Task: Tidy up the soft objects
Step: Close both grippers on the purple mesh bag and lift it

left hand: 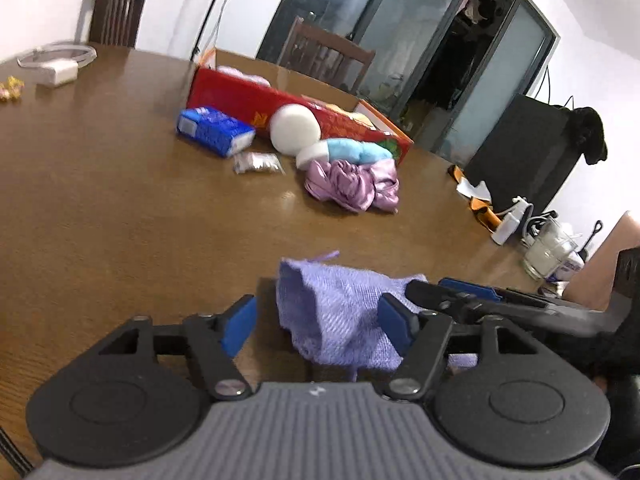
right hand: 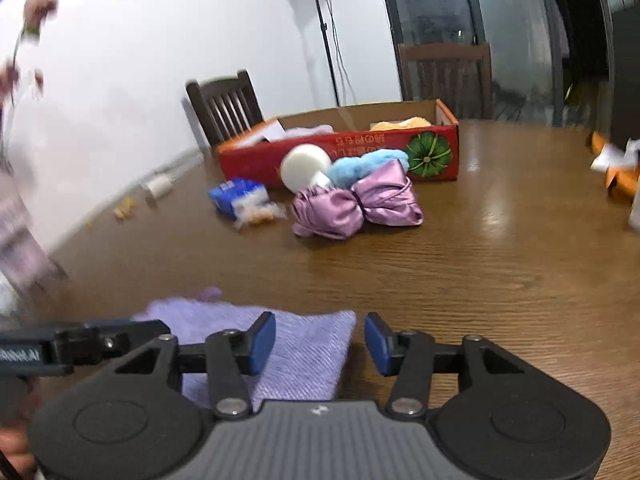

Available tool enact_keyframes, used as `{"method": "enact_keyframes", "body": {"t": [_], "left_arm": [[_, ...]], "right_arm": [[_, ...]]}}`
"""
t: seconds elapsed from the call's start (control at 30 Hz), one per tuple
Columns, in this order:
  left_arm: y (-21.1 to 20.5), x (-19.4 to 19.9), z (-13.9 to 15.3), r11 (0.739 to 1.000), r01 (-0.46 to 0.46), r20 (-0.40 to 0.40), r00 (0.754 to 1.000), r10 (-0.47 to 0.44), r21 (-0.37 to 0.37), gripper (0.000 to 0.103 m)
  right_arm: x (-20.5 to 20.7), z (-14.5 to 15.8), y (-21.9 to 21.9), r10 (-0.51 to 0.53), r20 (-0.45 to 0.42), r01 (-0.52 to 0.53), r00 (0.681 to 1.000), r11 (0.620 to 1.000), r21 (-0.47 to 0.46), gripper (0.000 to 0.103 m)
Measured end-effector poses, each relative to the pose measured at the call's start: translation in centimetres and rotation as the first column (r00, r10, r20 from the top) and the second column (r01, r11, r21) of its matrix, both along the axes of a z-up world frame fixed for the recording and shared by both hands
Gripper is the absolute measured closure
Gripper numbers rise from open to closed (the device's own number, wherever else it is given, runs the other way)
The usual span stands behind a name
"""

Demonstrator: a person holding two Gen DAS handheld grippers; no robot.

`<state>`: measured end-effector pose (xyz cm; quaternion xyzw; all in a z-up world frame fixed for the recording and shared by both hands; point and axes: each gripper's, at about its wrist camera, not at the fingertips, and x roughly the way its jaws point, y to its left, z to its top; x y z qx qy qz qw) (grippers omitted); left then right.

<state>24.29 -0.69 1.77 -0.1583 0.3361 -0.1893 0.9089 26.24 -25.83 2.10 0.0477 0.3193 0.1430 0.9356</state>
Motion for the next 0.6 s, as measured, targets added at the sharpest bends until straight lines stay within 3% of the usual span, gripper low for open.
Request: {"method": "enact_keyframes", "body": {"t": [0.07,0.17,0.23,0.3,0.33,0.43,0.6], "left_arm": [[0.2,0.1,-0.4,0.999,0.009,-0.007,1.000,-0.009,-0.036,0.047],[0.3,0.1,-0.6,0.998,0.031,-0.013,0.999,-0.031,-0.055,0.055],[0.2,0.0,-0.6,0.997,0.053,-0.002,0.999,-0.053,-0.060,0.069],[0.1,-0.1,-0.5,0.996,0.065,0.004,0.998,-0.065,-0.063,0.081],[0.0,-0.1,-0.4,0.996,0.068,0.010,0.998,-0.067,-0.056,0.089],[-0.4,-0.1,0.4,0.995,0.093,0.042,0.995,-0.092,-0.022,0.092],[-0.6,1.4,2.4,0.991,0.132,0.132,0.983,-0.131,0.001,0.093]], "right_arm": [[-0.3,-0.5,1.3,-0.001,0.020,0.002,1.000,0.996,-0.089,0.048],[-0.3,-1.0,1.9,0.008,0.012,-0.006,1.000,0.990,-0.138,0.052],[-0.7,-1.0,1.8,0.028,0.018,-0.025,0.999,0.991,-0.133,0.063],[-0.9,-0.9,2.0,0.063,0.022,-0.059,0.998,0.990,-0.129,0.086],[-1.0,-0.9,2.3,0.072,0.026,-0.068,0.997,0.988,-0.139,0.090],[-1.1,-0.7,2.7,0.075,0.035,-0.069,0.997,0.985,-0.160,0.097],[0.1,1.8,1.5,0.087,0.069,-0.084,0.994,0.995,-0.050,0.098]]}}
